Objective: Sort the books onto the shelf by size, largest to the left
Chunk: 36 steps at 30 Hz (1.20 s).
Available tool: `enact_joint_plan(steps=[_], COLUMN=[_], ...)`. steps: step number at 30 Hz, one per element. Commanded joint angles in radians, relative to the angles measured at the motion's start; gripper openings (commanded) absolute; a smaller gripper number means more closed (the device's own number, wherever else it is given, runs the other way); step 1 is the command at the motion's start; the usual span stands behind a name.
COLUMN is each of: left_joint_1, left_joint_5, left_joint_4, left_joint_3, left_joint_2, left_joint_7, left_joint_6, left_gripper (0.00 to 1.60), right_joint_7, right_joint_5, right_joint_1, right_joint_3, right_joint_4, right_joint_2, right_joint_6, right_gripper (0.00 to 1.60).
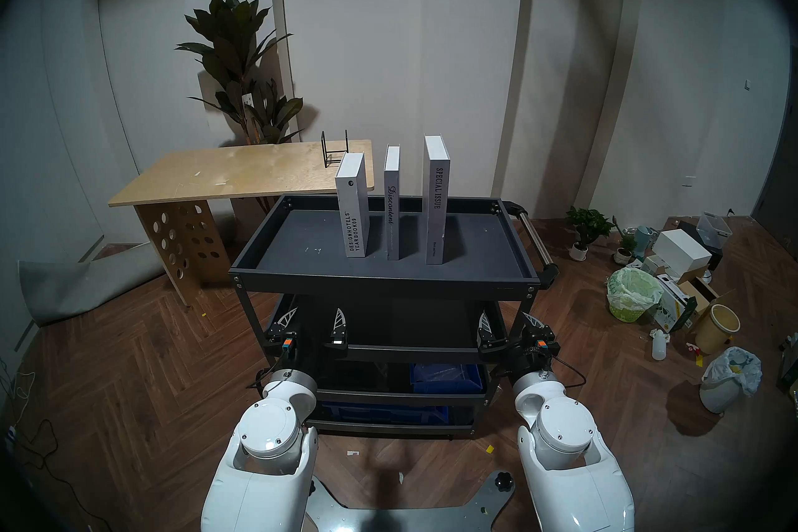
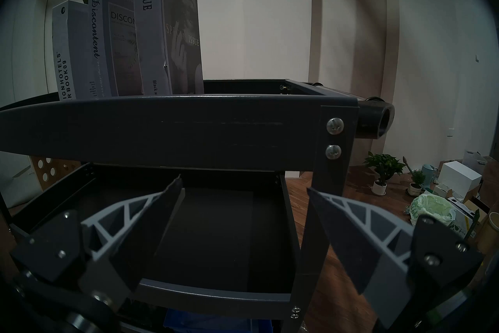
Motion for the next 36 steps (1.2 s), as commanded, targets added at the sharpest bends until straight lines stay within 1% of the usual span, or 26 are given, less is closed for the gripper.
enact_joint_plan(steps=[1, 21, 23, 25, 26, 28, 29, 30, 31, 33, 36], left_joint_1=[-0.005, -0.005, 0.008, 0.023, 0.033, 0.026, 0.031, 0.034, 0.034, 0.026, 0.029], left_joint_5=[0.0, 0.0, -0.019, -0.014, -0.028, -0.036, -0.04, -0.046, -0.049, -0.047, -0.049], left_joint_4=[-0.019, -0.019, -0.046, -0.085, -0.11, -0.121, -0.138, -0.155, -0.178, -0.178, -0.222], left_joint_3=[0.0, 0.0, -0.006, -0.01, -0.015, -0.02, -0.021, -0.019, -0.013, -0.007, 0.013], left_joint_2=[0.0, -0.001, -0.004, -0.012, -0.014, -0.02, -0.02, -0.017, -0.013, -0.01, -0.017], left_joint_7=[0.0, 0.0, -0.007, 0.009, 0.003, 0.006, 0.003, -0.006, -0.016, -0.021, -0.028], left_joint_6=[-0.002, -0.002, -0.01, -0.001, -0.009, -0.044, -0.043, -0.04, -0.045, -0.053, -0.031], left_gripper=[1.6, 1.6, 1.6, 1.6, 1.6, 1.6, 1.6, 1.6, 1.6, 1.6, 1.6], right_joint_7=[0.001, 0.001, 0.001, 0.01, 0.009, 0.012, 0.015, 0.026, 0.031, 0.035, 0.034], right_joint_5=[0.0, 0.0, 0.0, 0.012, 0.015, 0.016, 0.018, 0.016, 0.016, 0.025, 0.033], right_joint_1=[0.001, 0.001, 0.001, 0.0, -0.005, -0.014, -0.019, -0.025, -0.041, -0.039, -0.047], right_joint_3=[0.0, 0.0, 0.0, 0.002, 0.003, 0.004, 0.004, 0.003, 0.005, 0.011, 0.027], right_joint_4=[-0.021, -0.021, -0.021, -0.022, -0.028, -0.047, -0.058, -0.074, -0.109, -0.115, -0.154], right_joint_2=[0.0, 0.0, 0.0, 0.001, -0.001, 0.002, 0.004, 0.014, 0.019, 0.018, 0.022], right_joint_6=[-0.002, -0.002, -0.002, -0.005, -0.013, -0.011, -0.011, -0.021, -0.043, -0.047, -0.055], right_gripper=[1.6, 1.6, 1.6, 1.6, 1.6, 1.6, 1.6, 1.6, 1.6, 1.6, 1.6])
